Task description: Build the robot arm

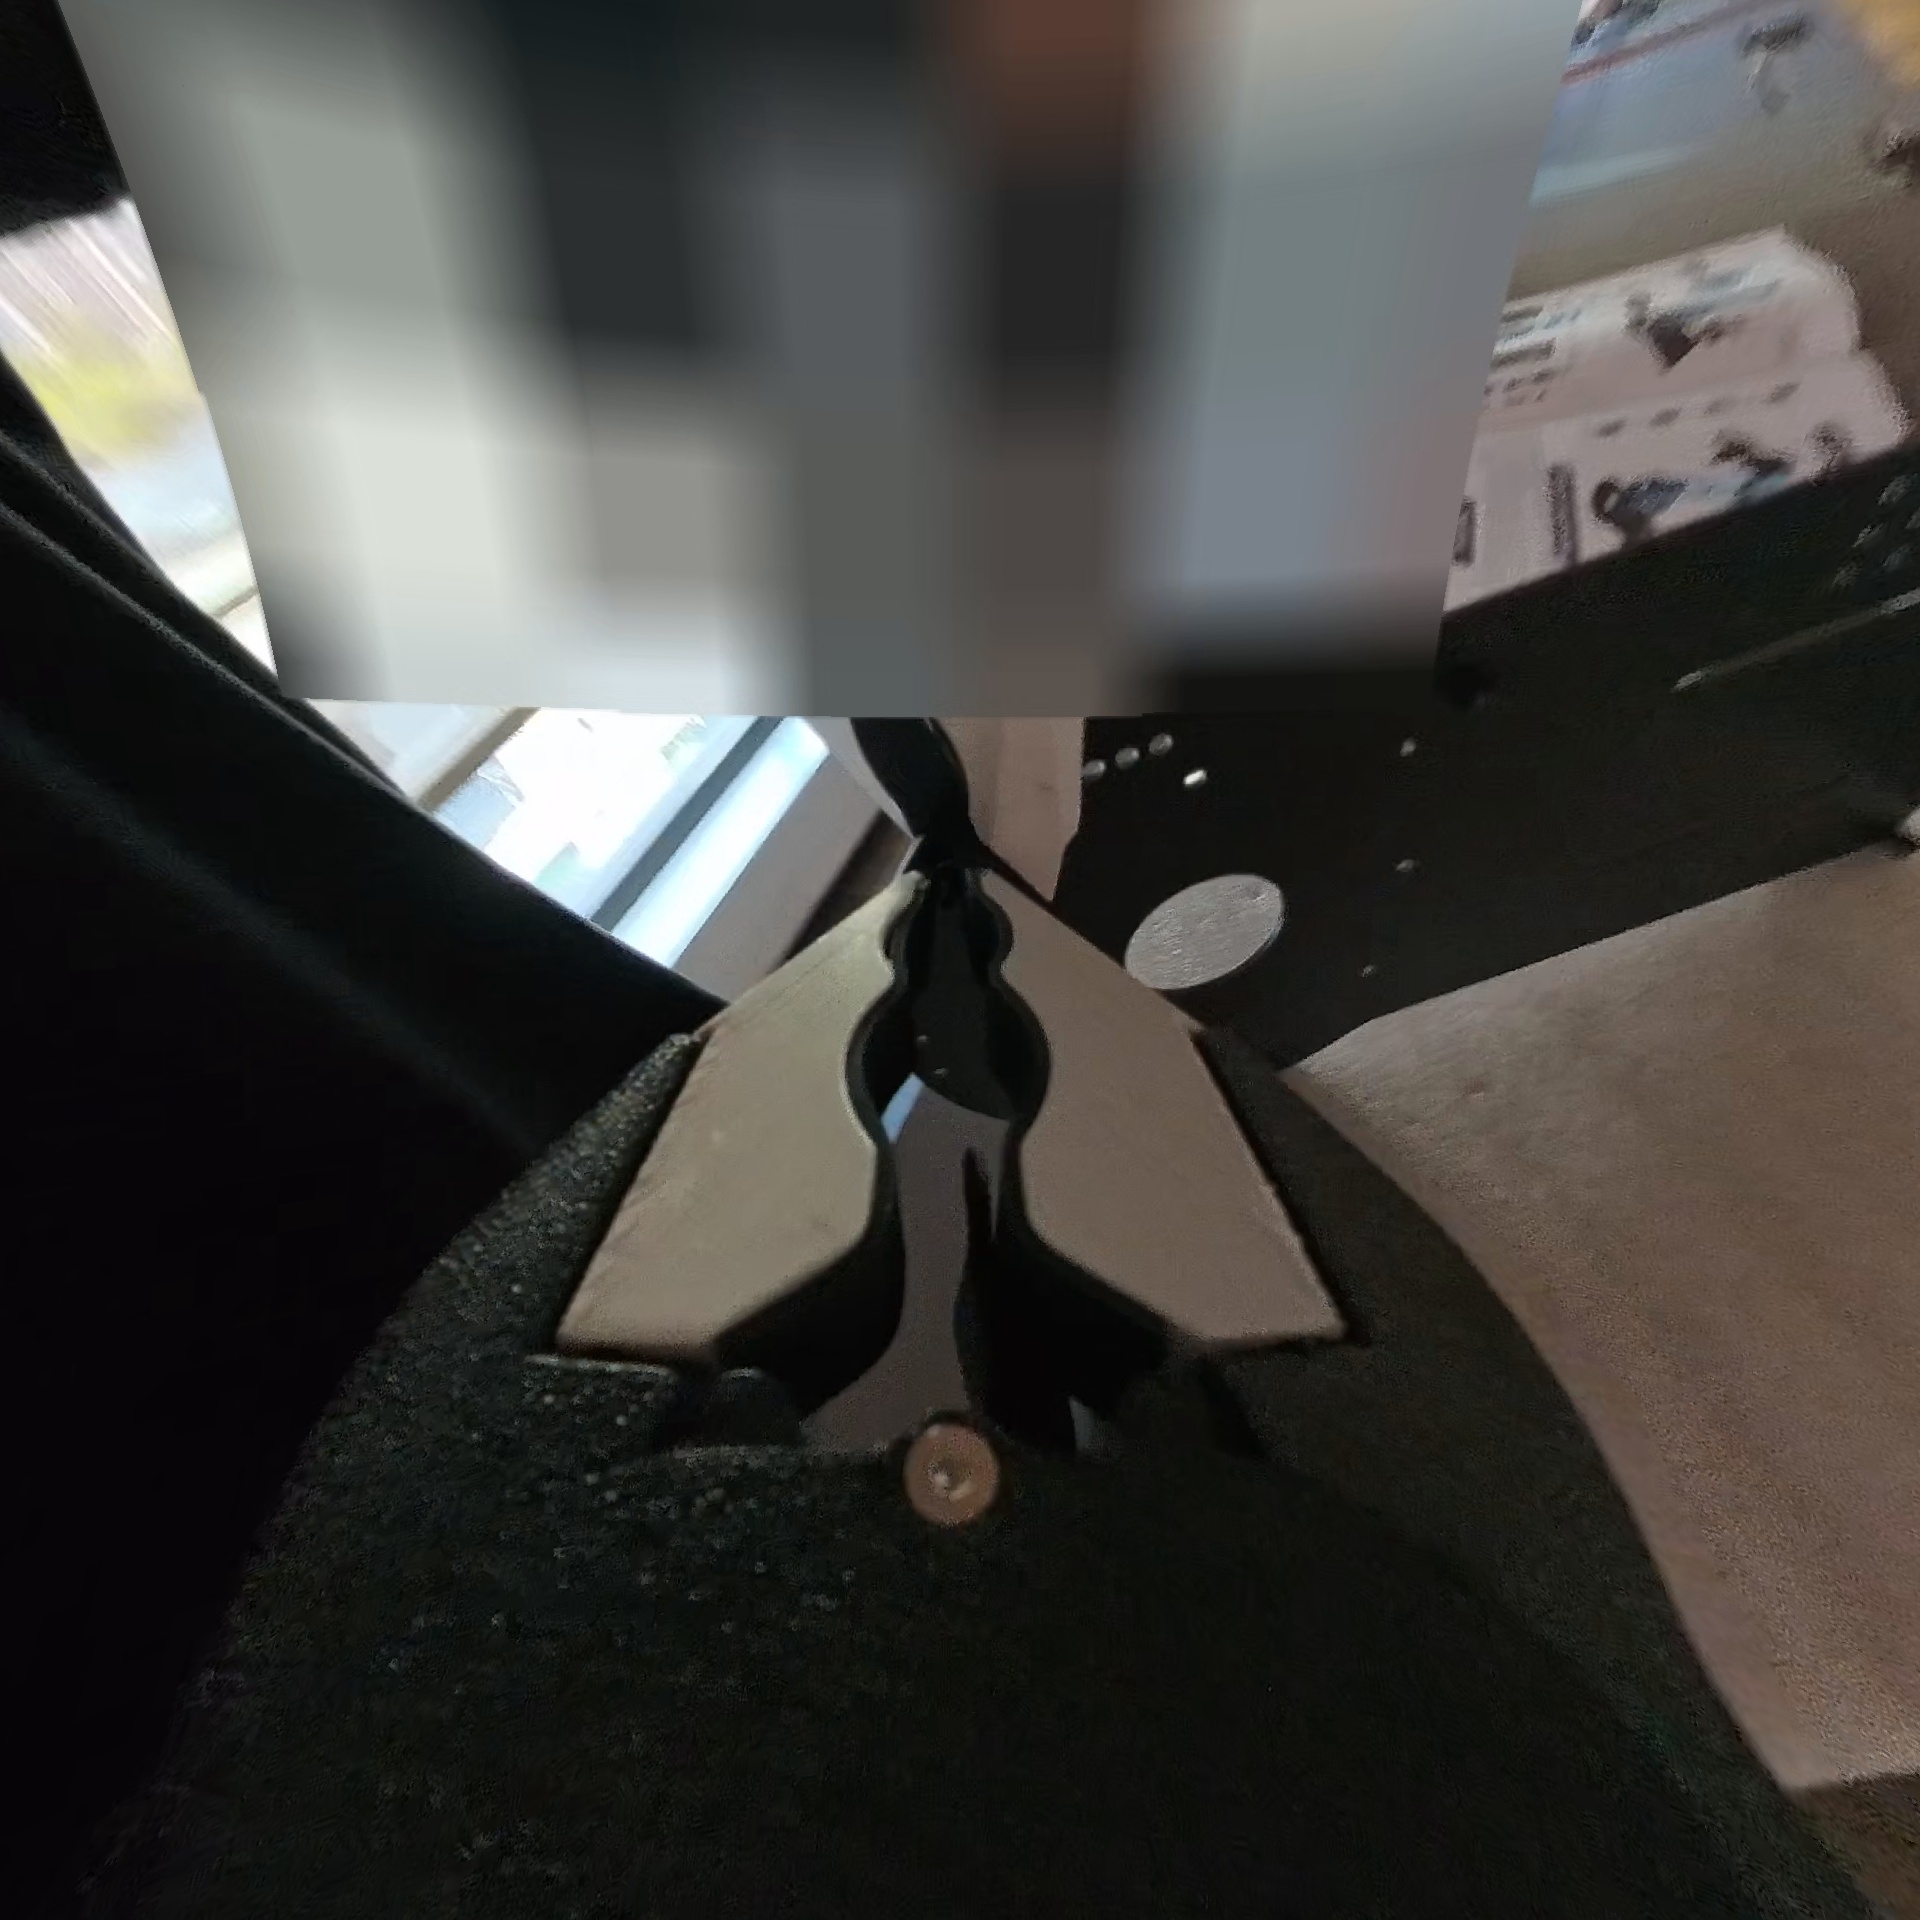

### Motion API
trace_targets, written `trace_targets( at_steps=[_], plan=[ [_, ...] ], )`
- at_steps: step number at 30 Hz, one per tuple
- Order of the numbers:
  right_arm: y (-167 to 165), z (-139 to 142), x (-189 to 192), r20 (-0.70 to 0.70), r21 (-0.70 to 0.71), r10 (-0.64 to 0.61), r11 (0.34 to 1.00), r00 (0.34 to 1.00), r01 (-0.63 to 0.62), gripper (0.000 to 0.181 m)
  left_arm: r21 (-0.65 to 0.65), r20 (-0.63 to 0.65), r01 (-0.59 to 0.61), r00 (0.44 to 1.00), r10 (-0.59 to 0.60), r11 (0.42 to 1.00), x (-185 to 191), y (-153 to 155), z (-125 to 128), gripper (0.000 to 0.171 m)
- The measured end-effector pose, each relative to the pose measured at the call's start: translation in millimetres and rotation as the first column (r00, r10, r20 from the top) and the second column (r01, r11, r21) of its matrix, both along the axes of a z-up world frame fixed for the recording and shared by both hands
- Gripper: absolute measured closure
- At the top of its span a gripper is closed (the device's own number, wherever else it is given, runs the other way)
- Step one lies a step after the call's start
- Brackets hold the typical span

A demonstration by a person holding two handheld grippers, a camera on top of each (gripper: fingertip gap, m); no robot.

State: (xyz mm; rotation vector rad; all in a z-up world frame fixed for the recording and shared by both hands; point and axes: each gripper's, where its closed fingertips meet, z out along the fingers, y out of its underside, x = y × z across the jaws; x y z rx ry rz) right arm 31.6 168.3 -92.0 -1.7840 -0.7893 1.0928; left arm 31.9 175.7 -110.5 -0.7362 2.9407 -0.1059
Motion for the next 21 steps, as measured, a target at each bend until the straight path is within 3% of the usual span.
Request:
trace_targets(
  at_steps=[4,10,13,21],
  plan=[
    [0.5,0.1,0.3,-0.167,-0.286,-0.003,0.957,0.986,-0.045,0.178,0.003,0.004,-0.004,1.000,0.004,1.000,0.2,0.0,0.0,0.156],
    [1.4,0.8,1.6,-0.329,-0.611,-0.083,0.778,0.941,-0.145,0.178,0.006,0.004,-0.009,1.000,0.009,1.000,1.3,-0.1,-0.1,0.156],
    [1.1,0.5,1.9,-0.343,-0.636,-0.104,0.757,0.934,-0.149,0.178,0.005,0.010,-0.012,1.000,0.012,1.000,1.6,-0.2,-0.2,0.156],
    [2.1,1.4,-0.1,-0.331,-0.581,-0.095,0.805,0.939,-0.124,0.176,0.000,0.007,-0.021,1.000,0.021,1.000,-0.1,0.5,0.0,0.156]
  ],
)
